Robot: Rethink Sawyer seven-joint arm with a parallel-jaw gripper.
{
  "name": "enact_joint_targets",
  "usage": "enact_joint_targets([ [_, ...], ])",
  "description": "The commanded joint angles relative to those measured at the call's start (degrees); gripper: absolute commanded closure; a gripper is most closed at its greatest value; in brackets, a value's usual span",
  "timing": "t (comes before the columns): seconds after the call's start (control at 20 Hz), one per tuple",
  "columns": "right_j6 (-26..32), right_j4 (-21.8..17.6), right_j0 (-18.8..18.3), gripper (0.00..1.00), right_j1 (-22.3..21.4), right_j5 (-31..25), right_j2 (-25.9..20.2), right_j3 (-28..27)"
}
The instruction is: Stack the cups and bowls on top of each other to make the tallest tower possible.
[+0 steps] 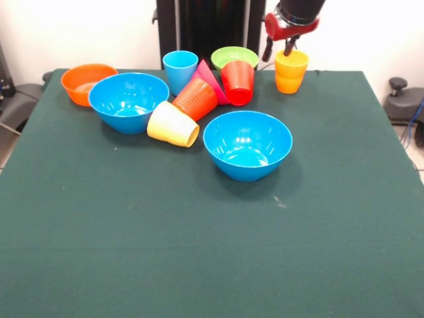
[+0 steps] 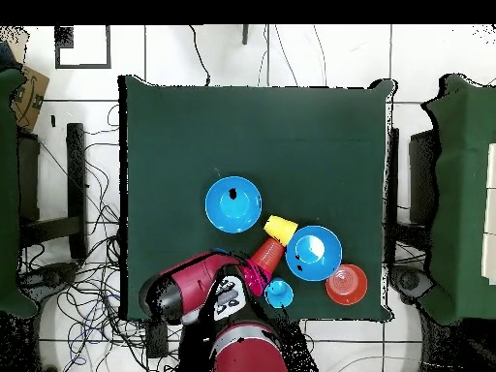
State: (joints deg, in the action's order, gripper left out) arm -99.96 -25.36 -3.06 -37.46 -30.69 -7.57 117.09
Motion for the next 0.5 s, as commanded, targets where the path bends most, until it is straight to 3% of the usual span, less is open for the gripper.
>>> enact_joint_targets([
  [0.05,-9.71,1.65,1.10,0.00,0.39,7.34,-1.48,1.14],
  [0.5,-10.44,1.98,1.79,0.00,0.37,12.64,-1.02,1.07],
])
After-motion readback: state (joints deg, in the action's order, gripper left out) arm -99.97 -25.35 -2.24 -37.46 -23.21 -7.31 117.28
